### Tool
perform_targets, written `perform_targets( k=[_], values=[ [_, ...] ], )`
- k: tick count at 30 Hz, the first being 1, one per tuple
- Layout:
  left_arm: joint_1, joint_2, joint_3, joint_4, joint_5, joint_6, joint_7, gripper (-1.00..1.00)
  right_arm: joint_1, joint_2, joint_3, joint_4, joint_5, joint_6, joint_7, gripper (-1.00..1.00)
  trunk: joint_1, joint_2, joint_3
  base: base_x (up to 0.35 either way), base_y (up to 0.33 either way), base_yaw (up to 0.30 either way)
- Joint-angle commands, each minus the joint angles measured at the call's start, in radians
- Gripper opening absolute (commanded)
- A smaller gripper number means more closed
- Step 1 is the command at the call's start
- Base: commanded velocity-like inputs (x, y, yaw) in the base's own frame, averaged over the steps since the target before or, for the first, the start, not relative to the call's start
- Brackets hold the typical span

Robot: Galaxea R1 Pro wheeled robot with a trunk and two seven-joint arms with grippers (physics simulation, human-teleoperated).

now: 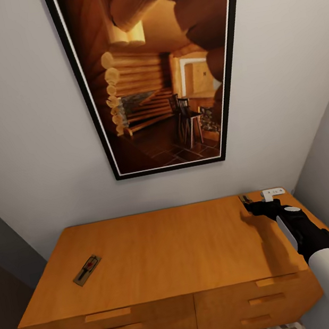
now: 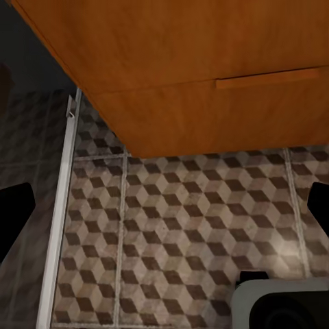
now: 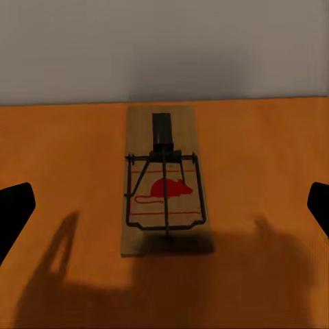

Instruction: Take the four mousetraps from the cabinet in the bathroom and place them on the bathroom floor. Make sure all four end up on the same floor surface, and ensure that at least two of them are either under or directly next to the same bathroom sink.

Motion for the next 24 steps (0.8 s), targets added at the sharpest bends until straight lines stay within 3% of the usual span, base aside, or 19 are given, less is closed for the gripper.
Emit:
perform_targets(
  k=[1, 24],
  values=[
    [-0.002, 0.0, -0.009, 0.003, 0.004, -0.005, 0.005, 1.0, -0.001, 0.001, -0.005, -0.002, 0.009, 0.005, 0.008, 1.0, 0.001, -0.002, -0.002, 0.186, -0.058, 0.0],
    [-0.001, -0.001, -0.009, 0.003, 0.004, -0.005, 0.005, 1.0, -0.001, 0.001, -0.002, -0.002, 0.009, 0.007, 0.004, 1.0, 0.001, -0.002, -0.002, 0.028, -0.008, 0.0]
  ],
)
